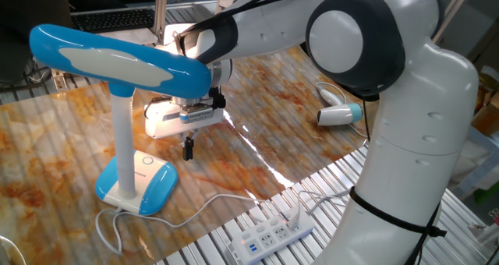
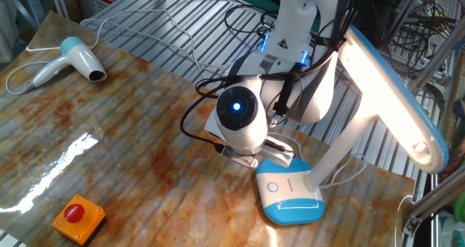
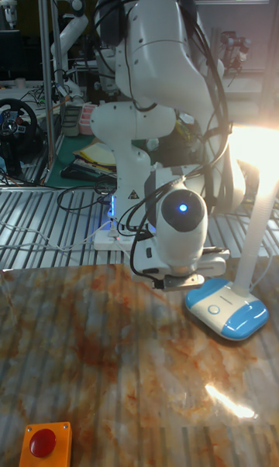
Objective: Turn off the desk lamp by pressing the button
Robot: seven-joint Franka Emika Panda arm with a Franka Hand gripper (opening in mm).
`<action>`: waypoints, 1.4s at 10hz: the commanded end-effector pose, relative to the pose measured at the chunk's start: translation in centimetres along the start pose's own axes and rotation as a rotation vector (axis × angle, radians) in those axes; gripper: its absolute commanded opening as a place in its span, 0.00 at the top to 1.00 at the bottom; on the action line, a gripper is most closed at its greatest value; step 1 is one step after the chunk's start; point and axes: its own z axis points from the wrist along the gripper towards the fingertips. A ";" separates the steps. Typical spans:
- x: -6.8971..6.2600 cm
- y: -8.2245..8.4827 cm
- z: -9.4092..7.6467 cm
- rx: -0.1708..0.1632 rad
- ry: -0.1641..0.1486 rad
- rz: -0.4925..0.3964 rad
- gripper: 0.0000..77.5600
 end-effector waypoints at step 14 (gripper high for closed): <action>0.0 0.0 -0.1 -0.377 0.203 0.309 1.00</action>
